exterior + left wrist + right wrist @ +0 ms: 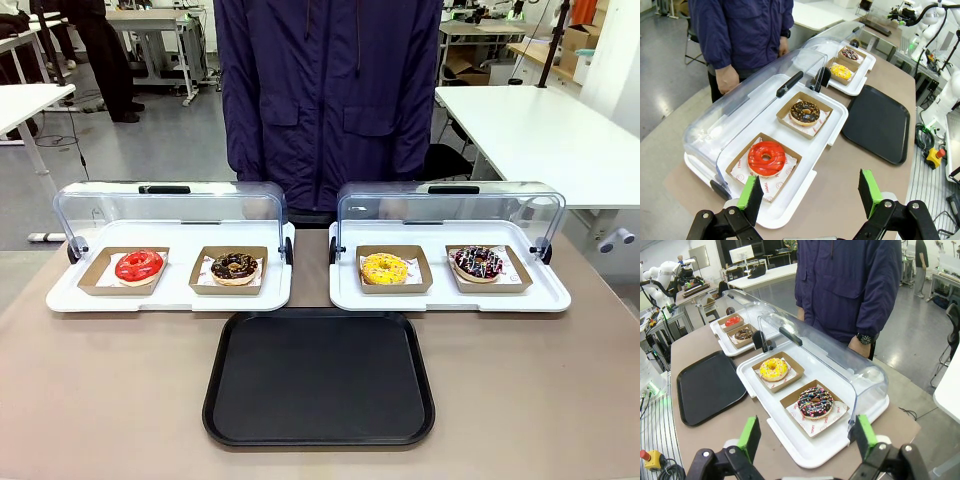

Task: Move the fourth donut from the left to the tray.
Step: Pick up the Paper togo box containing the Donut indicated by the person and place it on the Handle tray.

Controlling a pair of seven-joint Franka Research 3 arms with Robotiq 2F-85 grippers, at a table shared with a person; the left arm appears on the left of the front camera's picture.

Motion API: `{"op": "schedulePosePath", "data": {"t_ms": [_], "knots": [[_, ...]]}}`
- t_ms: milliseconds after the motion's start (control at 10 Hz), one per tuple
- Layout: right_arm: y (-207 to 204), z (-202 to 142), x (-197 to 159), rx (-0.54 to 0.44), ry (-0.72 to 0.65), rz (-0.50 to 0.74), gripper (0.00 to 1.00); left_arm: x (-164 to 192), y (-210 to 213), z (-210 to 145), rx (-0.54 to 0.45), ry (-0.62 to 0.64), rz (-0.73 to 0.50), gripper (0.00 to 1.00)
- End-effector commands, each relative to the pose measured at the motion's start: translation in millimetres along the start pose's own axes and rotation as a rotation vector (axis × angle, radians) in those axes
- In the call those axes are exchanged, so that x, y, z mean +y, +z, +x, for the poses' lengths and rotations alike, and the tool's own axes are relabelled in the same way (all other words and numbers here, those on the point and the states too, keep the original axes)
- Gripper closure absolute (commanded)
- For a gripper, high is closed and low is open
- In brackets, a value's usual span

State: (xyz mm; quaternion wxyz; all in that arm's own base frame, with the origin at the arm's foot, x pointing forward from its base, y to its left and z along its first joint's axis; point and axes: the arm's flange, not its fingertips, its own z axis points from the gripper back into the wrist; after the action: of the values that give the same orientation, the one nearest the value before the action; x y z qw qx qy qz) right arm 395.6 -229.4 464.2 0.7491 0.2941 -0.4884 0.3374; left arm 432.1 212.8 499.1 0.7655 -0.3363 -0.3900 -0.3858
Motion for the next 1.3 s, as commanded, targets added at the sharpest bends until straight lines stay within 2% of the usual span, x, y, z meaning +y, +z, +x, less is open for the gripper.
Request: {"op": "schedulePosePath", "data": {"t_ms": [0, 1200], "knots": [[-0.3, 1.8, 0.5, -0.006, 0.007, 0.005, 0.00, -1.1, 2.4, 1.4, 0.010, -0.005, -0.011, 0.00], [-0.3, 1.8, 0.5, -0.006, 0.007, 0.005, 0.00, -1.1, 2.4, 1.4, 0.010, -0.005, -0.011, 0.00]]}}
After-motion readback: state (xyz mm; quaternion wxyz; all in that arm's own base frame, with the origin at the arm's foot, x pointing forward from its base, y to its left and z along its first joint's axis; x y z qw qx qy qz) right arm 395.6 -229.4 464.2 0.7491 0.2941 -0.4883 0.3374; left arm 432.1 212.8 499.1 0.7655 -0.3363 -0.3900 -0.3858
